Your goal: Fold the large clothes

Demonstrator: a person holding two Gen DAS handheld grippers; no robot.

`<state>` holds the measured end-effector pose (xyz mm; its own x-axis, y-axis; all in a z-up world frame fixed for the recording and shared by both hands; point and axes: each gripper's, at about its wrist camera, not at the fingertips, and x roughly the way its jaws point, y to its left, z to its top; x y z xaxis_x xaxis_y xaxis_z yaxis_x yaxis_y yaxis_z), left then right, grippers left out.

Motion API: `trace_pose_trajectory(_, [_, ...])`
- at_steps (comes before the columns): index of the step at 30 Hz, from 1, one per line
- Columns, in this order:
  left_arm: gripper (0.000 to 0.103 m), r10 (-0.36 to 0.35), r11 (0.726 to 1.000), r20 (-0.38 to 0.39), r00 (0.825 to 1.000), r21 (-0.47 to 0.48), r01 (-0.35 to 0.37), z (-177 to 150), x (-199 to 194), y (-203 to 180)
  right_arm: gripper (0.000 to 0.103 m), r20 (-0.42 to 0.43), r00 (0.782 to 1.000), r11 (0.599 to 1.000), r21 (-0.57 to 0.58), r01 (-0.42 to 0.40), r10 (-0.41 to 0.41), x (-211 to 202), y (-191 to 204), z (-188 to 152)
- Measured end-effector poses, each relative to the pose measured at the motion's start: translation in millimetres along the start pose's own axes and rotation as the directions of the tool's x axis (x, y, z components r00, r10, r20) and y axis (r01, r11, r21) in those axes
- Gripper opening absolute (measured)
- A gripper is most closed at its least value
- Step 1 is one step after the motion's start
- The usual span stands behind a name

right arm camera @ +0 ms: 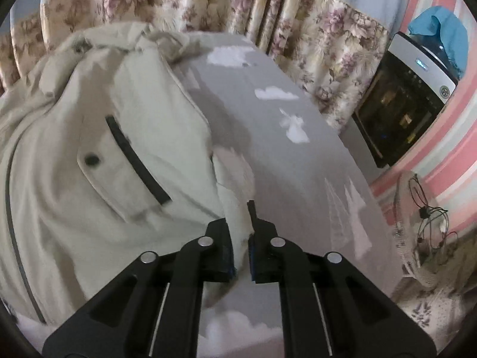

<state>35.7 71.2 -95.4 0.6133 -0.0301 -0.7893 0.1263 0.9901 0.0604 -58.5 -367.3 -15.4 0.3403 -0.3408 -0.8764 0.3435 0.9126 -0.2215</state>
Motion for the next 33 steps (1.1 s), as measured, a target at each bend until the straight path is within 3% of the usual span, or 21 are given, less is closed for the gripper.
trace_pose_trajectory(1, [0.102, 0.024, 1.0, 0.012, 1.0, 0.019, -0.024, 3, -3, -3, 0.021, -0.005, 1.0, 1.0, 0.013, -0.011, 0.011, -1, -7, 0])
trace_pose_trajectory(5, [0.102, 0.038, 0.999, 0.05, 0.998, 0.032, -0.039, 22, -9, -3, 0.068, 0.139, 0.985, 0.991, 0.069, -0.111, 0.101, -39, -23, 16])
trace_pose_trajectory(8, [0.102, 0.031, 0.999, 0.067, 0.997, 0.024, -0.033, 40, -9, -2, 0.069, 0.249, 0.959, 0.988, 0.023, -0.15, 0.139, -65, -6, 42])
trace_pose_trajectory(10, [0.102, 0.039, 0.999, 0.074, 0.997, 0.022, -0.041, 54, -8, -3, 0.073, 0.294, 0.948, 0.992, -0.052, -0.114, 0.124, -78, 11, 62])
trace_pose_trajectory(12, [0.102, 0.045, 0.999, 0.088, 0.995, 0.025, -0.048, 65, -8, -4, 0.074, 0.373, 0.925, 0.993, -0.111, -0.035, 0.074, -101, 26, 81])
trace_pose_trajectory(13, [0.102, 0.047, 0.998, 0.098, 0.994, 0.032, -0.05, 71, -8, -4, 0.079, 0.403, 0.911, 0.992, -0.12, -0.043, 0.088, -112, 28, 91])
trace_pose_trajectory(14, [0.102, 0.048, 0.998, 0.105, 0.993, 0.04, -0.052, 76, -8, -4, 0.084, 0.419, 0.902, 0.99, -0.13, -0.06, 0.109, -117, 29, 99])
trace_pose_trajectory(17, [0.102, 0.063, 0.995, 0.119, 0.991, 0.073, -0.072, 93, 0, -7, 0.086, 0.435, 0.878, 0.968, -0.224, -0.112, 0.202, -125, 59, 136])
trace_pose_trajectory(20, [0.102, 0.046, 0.994, 0.12, 0.992, 0.089, -0.057, 112, 14, -12, 0.086, 0.354, 0.865, 0.903, -0.368, -0.22, 0.355, -104, 118, 172])
trace_pose_trajectory(24, [0.102, 0.032, 0.993, 0.13, 0.991, 0.112, -0.046, 138, 35, -19, 0.085, 0.28, 0.878, 0.851, -0.474, -0.225, 0.388, -68, 195, 192])
trace_pose_trajectory(28, [0.102, 0.0, 0.996, 0.117, 0.993, 0.092, -0.011, 154, 50, -19, 0.085, 0.231, 0.898, 0.839, -0.497, -0.222, 0.374, -26, 261, 194])
trace_pose_trajectory(33, [0.102, 0.003, 0.995, 0.1, 0.995, 0.094, -0.013, 160, 63, -21, 0.085, 0.152, 0.903, 0.817, -0.504, -0.279, 0.402, 18, 319, 181])
